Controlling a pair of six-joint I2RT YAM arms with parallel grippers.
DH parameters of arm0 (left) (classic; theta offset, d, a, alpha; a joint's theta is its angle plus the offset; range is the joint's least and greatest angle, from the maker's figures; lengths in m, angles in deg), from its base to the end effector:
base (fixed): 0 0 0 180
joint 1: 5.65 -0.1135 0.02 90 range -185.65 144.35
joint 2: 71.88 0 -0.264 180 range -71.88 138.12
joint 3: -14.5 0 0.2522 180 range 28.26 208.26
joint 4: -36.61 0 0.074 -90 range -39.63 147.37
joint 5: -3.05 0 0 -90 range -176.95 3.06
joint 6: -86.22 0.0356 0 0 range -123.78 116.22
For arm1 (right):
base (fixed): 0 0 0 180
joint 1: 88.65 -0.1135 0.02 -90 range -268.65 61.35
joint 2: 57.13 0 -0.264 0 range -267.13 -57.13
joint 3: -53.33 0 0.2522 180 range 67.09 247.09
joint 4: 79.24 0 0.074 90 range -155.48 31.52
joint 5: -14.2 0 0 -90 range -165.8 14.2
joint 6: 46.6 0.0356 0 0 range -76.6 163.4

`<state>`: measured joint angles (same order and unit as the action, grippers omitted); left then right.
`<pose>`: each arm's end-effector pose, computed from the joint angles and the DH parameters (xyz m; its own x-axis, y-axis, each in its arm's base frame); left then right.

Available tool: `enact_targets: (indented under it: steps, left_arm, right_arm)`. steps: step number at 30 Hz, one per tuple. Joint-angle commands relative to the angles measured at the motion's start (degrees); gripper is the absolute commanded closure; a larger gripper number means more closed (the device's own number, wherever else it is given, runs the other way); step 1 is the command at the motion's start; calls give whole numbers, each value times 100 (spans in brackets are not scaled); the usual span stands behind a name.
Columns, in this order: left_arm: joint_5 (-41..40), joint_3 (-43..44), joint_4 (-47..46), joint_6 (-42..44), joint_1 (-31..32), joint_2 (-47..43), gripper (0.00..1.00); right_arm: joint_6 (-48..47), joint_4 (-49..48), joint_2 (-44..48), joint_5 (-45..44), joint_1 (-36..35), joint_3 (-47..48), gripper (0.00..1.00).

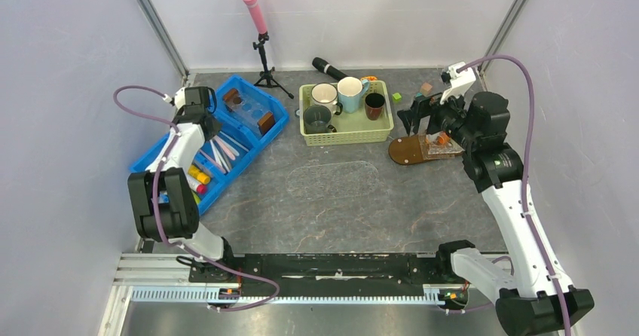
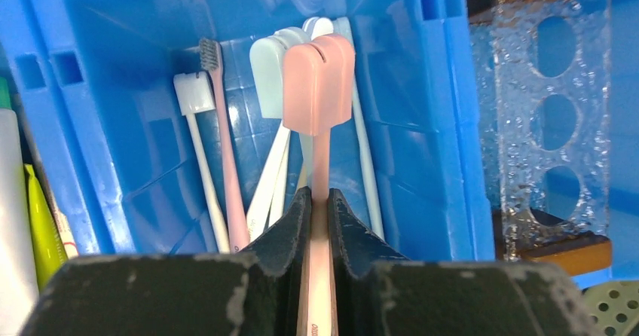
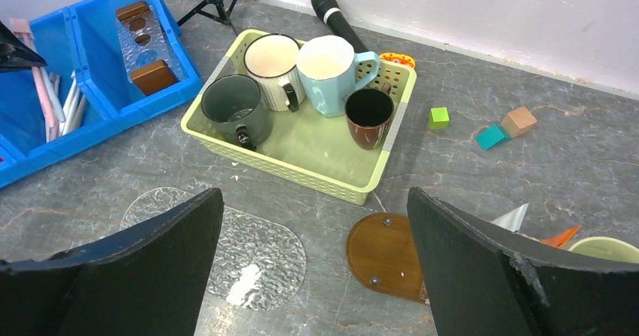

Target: Prepare toiletry sets of a toothbrush and toothpaste on the tray

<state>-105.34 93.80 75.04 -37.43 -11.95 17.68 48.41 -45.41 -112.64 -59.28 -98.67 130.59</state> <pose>0.3340 0.0482 0.2516 -0.4491 -0.5786 -0.6808 -0.6727 0.7205 -0.1685 0.2055 0.0466 0.4019 -0.2438 0.0419 -0.9689 -0.4209 0.8955 0.1447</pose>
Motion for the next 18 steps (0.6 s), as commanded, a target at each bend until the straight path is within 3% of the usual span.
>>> enact_targets:
  steps: [1, 11, 18]
  left_arm:
    - [-59, -67, -249, 96, -20, 340, 95]
    - [169, 328, -91, 409, -19, 1471, 89]
    - [117, 420, -9, 557, -16, 1602, 77]
  right_arm:
    - [16, -89, 136, 100, -26, -35, 2]
    - [-118, -43, 198, 133, -26, -161, 2]
    - [-247, -38, 262, 59, -26, -198, 2]
